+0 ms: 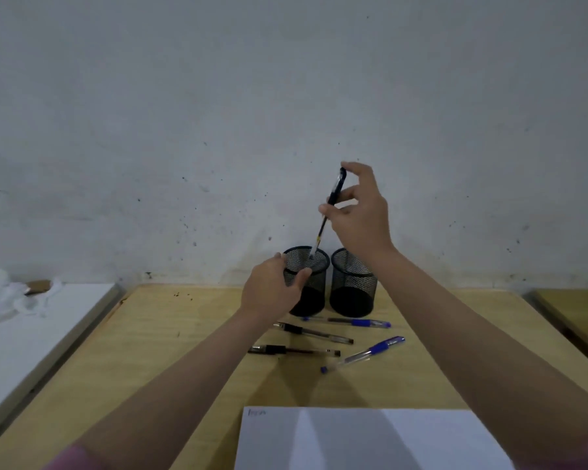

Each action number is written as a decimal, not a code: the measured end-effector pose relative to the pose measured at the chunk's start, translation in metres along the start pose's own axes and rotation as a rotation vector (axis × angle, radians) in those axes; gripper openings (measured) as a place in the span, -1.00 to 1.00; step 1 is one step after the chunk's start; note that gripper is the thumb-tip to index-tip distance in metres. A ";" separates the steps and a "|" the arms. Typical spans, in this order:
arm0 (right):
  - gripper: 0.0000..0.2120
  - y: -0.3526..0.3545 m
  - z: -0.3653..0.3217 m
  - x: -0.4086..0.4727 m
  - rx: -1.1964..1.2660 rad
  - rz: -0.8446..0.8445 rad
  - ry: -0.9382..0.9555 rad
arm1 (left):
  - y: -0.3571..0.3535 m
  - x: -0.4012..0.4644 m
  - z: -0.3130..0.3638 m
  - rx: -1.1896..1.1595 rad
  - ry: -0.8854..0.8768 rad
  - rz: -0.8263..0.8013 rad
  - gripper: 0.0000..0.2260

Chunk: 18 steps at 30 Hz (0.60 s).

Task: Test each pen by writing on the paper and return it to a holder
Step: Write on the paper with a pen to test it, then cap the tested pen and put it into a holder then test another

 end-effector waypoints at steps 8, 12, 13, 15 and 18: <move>-0.50 -0.030 0.058 -0.029 -0.383 -0.138 -0.088 | -0.006 0.002 -0.009 0.014 -0.058 0.057 -0.50; -0.42 -0.021 0.056 -0.038 -0.554 -0.042 -0.071 | -0.004 0.002 -0.003 0.154 -0.080 0.008 -0.50; -0.47 -0.017 0.052 -0.042 -0.543 -0.008 -0.031 | -0.003 0.002 -0.002 0.182 -0.085 -0.019 -0.50; -0.66 -0.012 0.043 -0.053 -0.518 0.029 0.071 | -0.001 -0.001 -0.002 0.180 -0.111 -0.069 -0.47; -0.89 -0.013 0.035 -0.076 -0.476 -0.079 0.144 | 0.007 -0.018 -0.010 0.120 -0.094 -0.087 -0.42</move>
Point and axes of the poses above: each hand's wrist, its own x-axis towards the middle knuckle, its own y-axis out of the back of the hand, z = x × y, the point moved 3 cm from there along x, towards the middle knuckle, and after that the axes turned 3 degrees about -y, right-handed, at the moved point
